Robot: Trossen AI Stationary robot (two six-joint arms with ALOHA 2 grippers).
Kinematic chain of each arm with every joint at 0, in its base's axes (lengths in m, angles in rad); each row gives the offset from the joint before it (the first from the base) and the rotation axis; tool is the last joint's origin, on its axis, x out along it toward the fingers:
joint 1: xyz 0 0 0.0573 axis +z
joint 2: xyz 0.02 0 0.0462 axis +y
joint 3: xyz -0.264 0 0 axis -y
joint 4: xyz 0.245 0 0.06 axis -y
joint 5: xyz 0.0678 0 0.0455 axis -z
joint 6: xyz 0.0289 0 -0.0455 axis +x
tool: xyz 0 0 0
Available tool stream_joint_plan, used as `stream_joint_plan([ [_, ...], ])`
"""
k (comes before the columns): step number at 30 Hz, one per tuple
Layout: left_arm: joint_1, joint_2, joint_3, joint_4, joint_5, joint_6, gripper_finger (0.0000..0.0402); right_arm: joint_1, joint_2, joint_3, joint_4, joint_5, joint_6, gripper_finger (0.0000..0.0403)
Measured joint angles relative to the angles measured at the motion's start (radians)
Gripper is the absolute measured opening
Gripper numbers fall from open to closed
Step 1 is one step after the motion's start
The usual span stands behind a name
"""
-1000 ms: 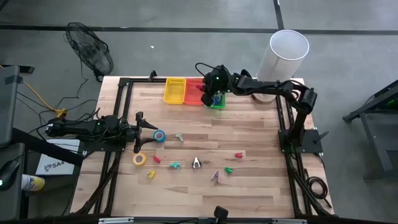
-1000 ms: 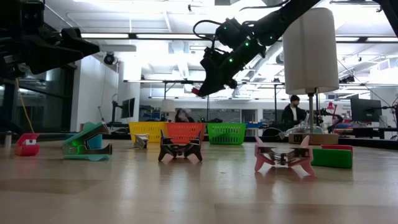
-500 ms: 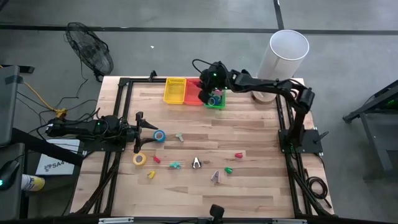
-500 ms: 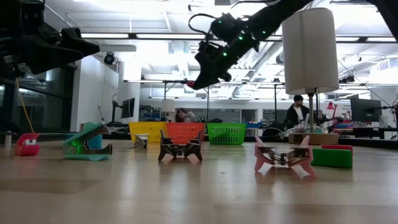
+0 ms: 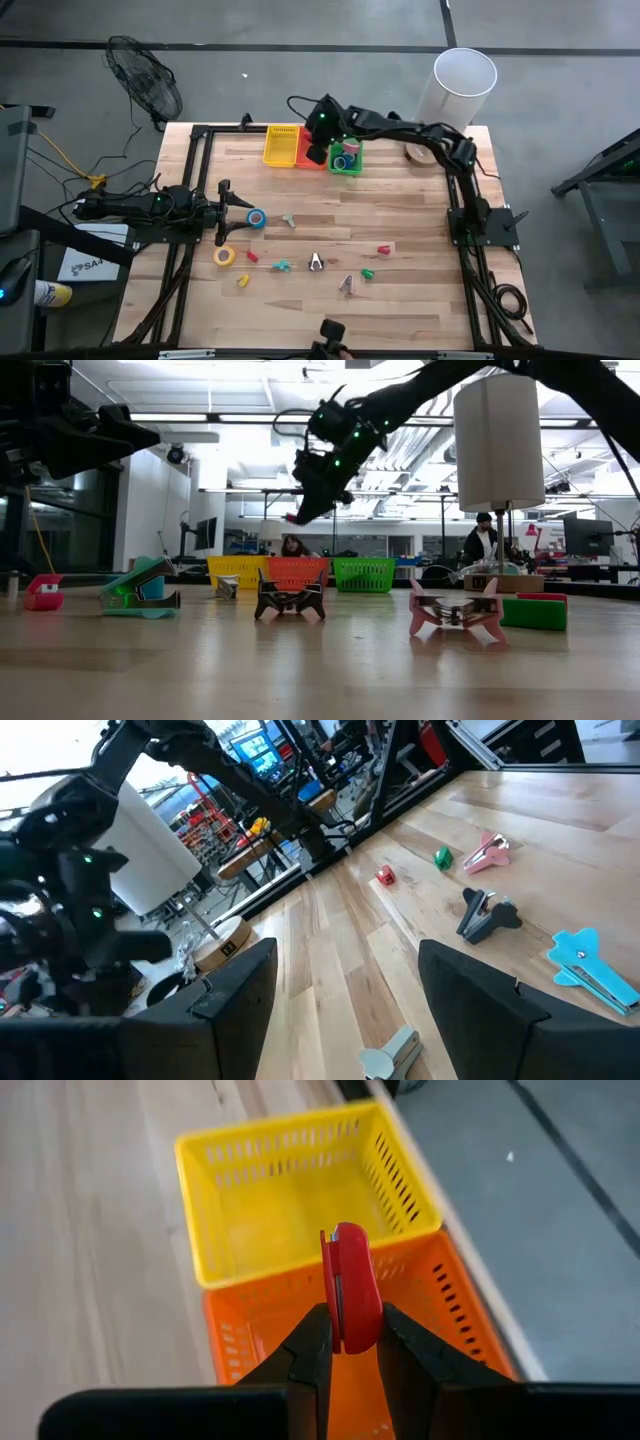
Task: Pick and place Stapler, Stapler remover, tape
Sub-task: Put the top red stapler into the orange basket
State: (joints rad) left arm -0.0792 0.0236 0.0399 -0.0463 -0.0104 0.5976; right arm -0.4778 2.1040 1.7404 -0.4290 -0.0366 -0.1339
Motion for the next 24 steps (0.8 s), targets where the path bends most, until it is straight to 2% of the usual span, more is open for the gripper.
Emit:
stream_joint_plan([
  [13,0.000,0.000,0.000,0.000,0.000,0.000,0.0239,0.000,0.122,-0.004,-0.075,-0.023,0.001,0.0055],
  [24,0.000,0.000,0.000,0.000,0.000,0.000,0.0239,0.000,0.123,-0.004,-0.094,-0.019,0.005,0.0067],
])
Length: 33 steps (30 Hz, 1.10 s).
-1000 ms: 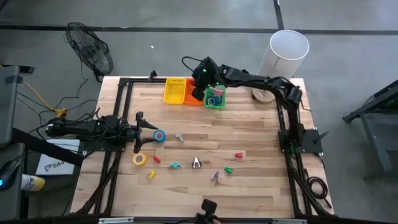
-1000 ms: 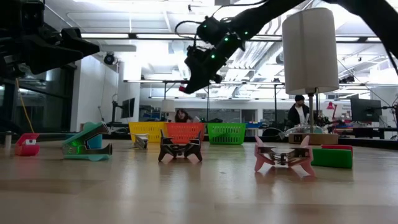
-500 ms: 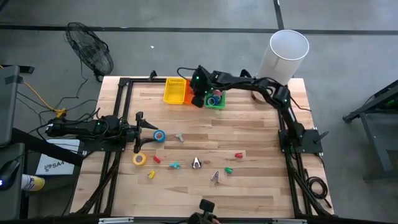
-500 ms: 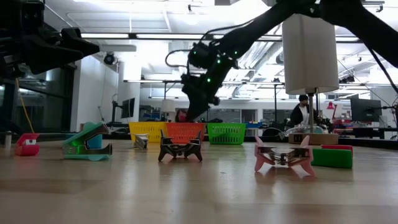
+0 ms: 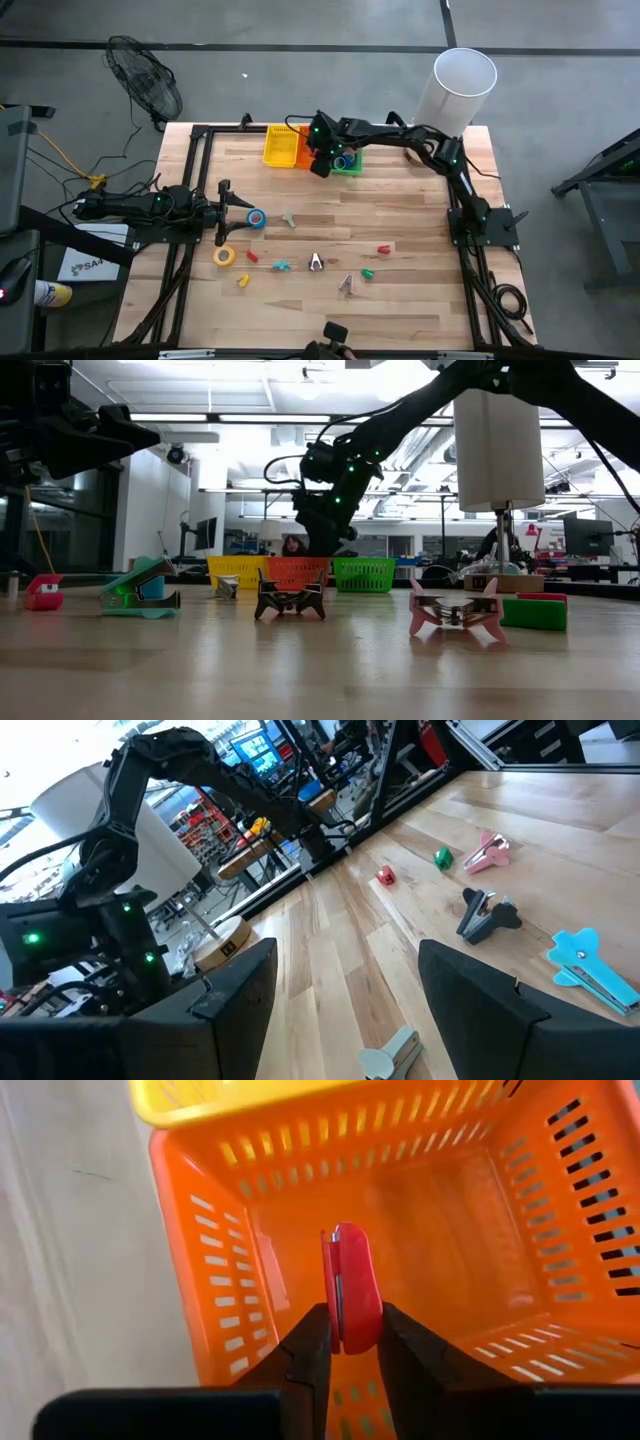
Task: Pick and place Stapler, Stapler remover, tape
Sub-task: Put the top red stapler into the orange basket, then put the right red stapler into the orange basket
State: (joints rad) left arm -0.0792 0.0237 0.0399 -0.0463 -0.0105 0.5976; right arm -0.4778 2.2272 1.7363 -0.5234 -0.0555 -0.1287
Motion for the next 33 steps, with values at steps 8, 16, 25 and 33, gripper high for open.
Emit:
stream_joint_plan([
  [8,0.000,0.000,0.000,0.000,0.000,0.000,0.0239,0.000,0.000,0.000,0.001,0.020,0.024,0.0113],
  [16,0.000,0.000,0.000,0.000,0.000,0.000,0.0239,0.000,0.000,0.000,-0.002,0.019,0.046,0.0141],
  [25,0.000,0.000,0.000,0.000,0.000,0.000,0.0239,0.002,-0.053,0.000,-0.043,0.019,0.054,0.0162],
  [33,0.000,0.000,0.000,0.000,0.000,0.000,0.0239,0.019,-0.158,0.000,-0.275,0.021,0.048,0.0163],
])
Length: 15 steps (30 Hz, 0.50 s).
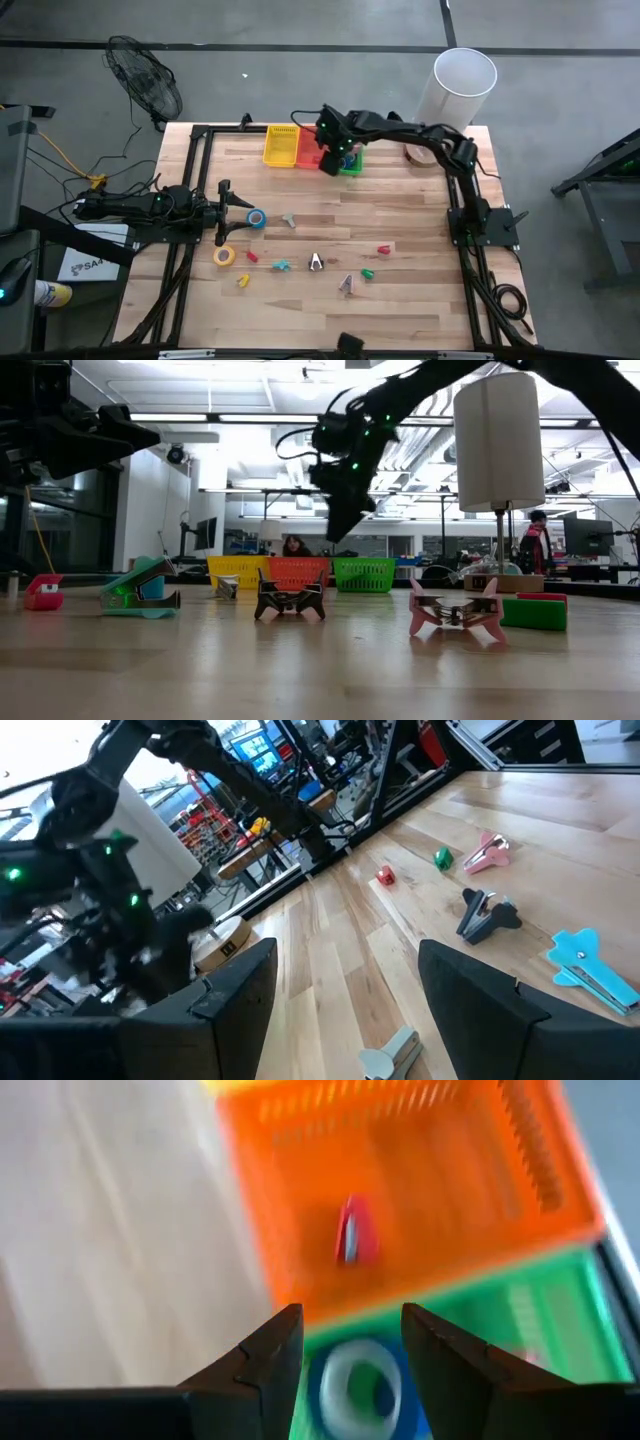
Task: Pick and place Stapler, Stapler remover, tape
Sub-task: Put the right red stapler into the orange basket
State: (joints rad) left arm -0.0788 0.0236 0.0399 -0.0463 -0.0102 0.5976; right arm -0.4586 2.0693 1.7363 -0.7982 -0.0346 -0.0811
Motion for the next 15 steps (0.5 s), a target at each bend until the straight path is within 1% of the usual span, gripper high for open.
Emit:
stream_joint_plan([
  [9,0.000,0.000,0.000,0.000,0.000,0.000,0.0239,0.083,-0.097,0.000,-0.260,0.000,0.060,0.0161],
  [15,0.000,0.000,0.000,0.000,0.000,0.000,0.0239,0.169,-0.104,-0.009,-0.361,0.001,0.098,0.0162],
])
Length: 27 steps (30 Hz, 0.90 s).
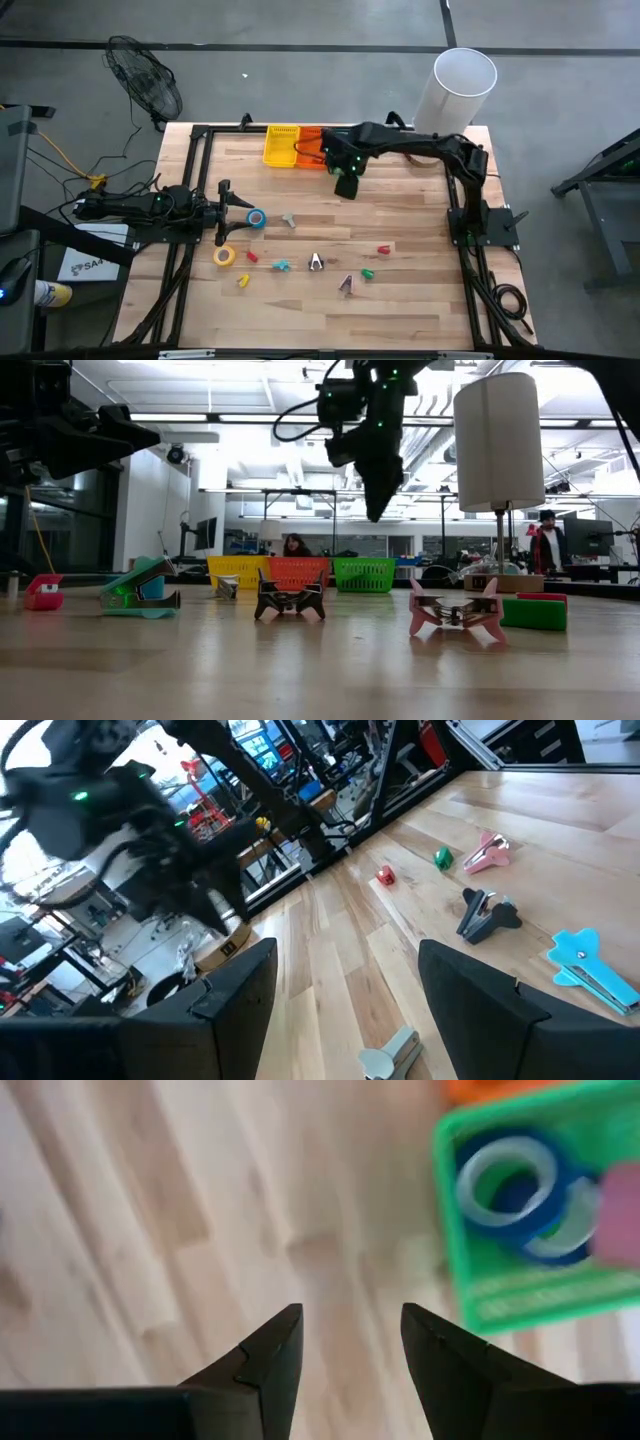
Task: Pick and place Stapler, Stapler remover, tape
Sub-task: Put the right red stapler into the orange basket
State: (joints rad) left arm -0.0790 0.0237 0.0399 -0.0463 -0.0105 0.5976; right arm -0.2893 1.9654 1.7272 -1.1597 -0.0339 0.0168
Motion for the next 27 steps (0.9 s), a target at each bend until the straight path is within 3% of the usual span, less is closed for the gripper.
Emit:
stream_joint_plan([
  [19,0.000,0.000,0.000,0.000,0.000,0.000,0.0239,0.219,-0.001,-0.287,0.004,-0.006,0.154,0.0159],
  [27,0.000,0.000,0.000,0.000,0.000,0.000,0.0239,0.314,-0.147,-0.441,0.079,0.005,0.303,0.0159],
])
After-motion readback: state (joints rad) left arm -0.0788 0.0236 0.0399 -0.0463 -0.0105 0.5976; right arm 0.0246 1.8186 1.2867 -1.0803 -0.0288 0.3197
